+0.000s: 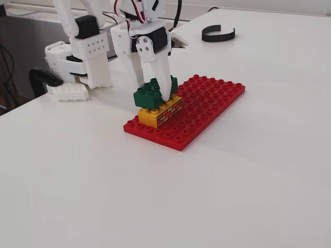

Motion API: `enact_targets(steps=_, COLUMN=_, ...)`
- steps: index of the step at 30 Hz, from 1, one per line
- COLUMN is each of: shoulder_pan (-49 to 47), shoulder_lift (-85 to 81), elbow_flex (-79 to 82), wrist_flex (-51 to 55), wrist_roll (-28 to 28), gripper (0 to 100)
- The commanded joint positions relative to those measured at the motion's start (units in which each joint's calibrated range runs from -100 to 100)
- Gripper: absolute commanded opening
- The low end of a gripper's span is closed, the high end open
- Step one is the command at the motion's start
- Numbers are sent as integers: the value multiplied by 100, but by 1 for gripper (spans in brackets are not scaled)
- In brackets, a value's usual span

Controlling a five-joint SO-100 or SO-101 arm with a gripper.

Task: Grab the loose lego brick and stack it on top of the fixed one.

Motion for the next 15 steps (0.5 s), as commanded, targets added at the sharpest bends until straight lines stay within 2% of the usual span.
enact_targets(steps=1, shoulder_pan=30, shoulder_lift=-177, elbow_flex=-166, wrist_flex=4, wrist_roll=-103, gripper=4)
enact_targets(steps=15, shoulder_pan=304, shoulder_lift=-169, elbow_flex=-220, wrist_flex=-57, wrist_roll=-114, gripper=4)
